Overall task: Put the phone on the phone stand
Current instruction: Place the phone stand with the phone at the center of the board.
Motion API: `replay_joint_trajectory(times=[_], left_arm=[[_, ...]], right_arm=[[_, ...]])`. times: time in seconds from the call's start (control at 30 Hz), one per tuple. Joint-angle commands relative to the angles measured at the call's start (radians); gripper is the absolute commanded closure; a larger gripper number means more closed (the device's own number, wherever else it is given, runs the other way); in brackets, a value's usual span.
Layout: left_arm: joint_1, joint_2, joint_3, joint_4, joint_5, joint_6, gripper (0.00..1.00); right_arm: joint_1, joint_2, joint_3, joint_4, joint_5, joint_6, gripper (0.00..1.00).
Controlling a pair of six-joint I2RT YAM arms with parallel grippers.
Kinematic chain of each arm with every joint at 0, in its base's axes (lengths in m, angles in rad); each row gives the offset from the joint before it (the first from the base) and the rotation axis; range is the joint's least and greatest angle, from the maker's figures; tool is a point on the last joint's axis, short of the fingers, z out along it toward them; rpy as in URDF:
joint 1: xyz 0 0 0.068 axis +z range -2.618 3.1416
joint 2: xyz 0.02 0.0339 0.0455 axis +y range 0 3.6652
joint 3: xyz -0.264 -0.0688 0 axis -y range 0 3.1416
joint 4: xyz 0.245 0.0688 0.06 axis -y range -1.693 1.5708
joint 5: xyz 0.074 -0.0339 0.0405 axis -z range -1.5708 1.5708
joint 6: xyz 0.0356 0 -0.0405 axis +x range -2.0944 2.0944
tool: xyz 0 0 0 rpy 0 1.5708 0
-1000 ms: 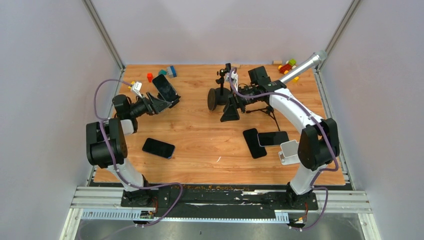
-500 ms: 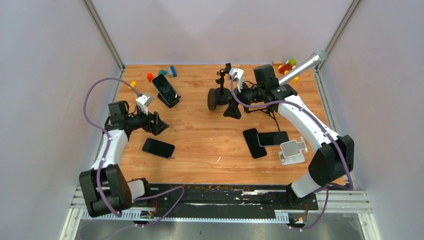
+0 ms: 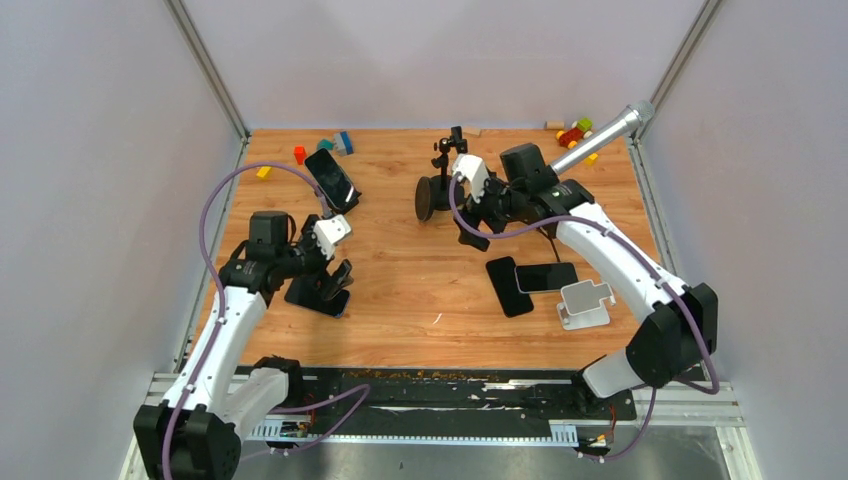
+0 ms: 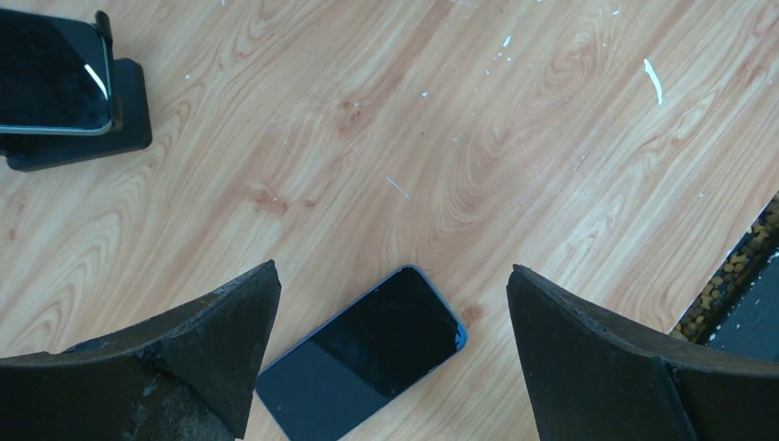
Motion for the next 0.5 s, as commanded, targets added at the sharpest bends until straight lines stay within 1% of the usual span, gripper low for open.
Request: replay_joint_trajectory(times=[0.0,0.1,0.17,0.3,0.47], left_arm=[[-0.045,-0.020,0.076,-0.068,-0.056,0.050,0.00],[-0.079,-0.029,0.090,-0.075,-0.063,0.052,0.00],[-0.102,-0.033,0.094,-0.076,-0.068,0.054,0.00],[-0.147,-0.020,0.098,-0.056,-0.090,0.033,0.00],[-0.194,0.015,0.081,-0.008,-0.118,-0.015,0.00]], right_arm=[[0.005,-0.124,-0.060,-0.169,0.128,-0.100,0.11],[0.003,-0.198,-0.138,-0.235,0.239,-0.125,0.11],[0.001,-0.250,-0.181,-0.270,0.287,-0.133,0.10],[-0.015,-0.332,-0.246,-0.332,0.352,-0.144,0.10],[-0.084,-0.387,-0.292,-0.413,0.416,-0.184,0.10]])
